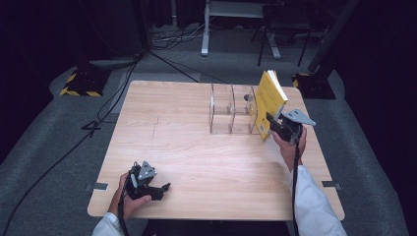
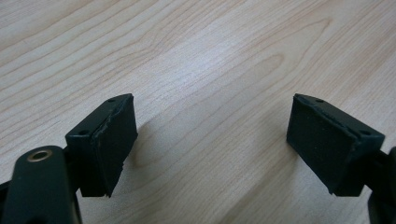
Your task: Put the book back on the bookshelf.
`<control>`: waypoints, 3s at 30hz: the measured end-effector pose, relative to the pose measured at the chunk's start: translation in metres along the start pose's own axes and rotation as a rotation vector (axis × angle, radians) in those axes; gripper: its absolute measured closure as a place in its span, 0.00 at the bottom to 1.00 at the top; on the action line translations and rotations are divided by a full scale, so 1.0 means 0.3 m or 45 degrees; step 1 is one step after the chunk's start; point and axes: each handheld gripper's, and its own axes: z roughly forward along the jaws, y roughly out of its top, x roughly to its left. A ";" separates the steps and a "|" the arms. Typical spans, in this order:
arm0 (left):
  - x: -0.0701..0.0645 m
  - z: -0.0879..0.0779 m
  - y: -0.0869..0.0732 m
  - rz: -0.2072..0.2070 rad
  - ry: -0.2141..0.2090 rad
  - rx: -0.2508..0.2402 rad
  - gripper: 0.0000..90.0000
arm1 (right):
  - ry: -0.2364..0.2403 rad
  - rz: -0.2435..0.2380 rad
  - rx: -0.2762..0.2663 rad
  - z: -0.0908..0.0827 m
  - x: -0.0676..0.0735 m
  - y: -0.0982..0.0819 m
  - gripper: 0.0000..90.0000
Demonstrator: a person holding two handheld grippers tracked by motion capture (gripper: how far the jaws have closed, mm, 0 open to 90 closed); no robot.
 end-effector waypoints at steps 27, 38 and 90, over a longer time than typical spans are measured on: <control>0.000 0.000 0.000 0.000 0.000 0.000 0.19 | 0.094 -0.150 0.162 -0.122 -0.054 0.047 0.51; 0.000 0.000 0.000 0.000 -0.002 0.003 0.19 | 0.207 -0.209 0.235 -0.169 -0.051 0.055 0.43; -0.001 0.000 0.001 -0.004 0.001 0.002 0.18 | 0.375 -0.369 0.497 -0.438 -0.080 -0.271 0.31</control>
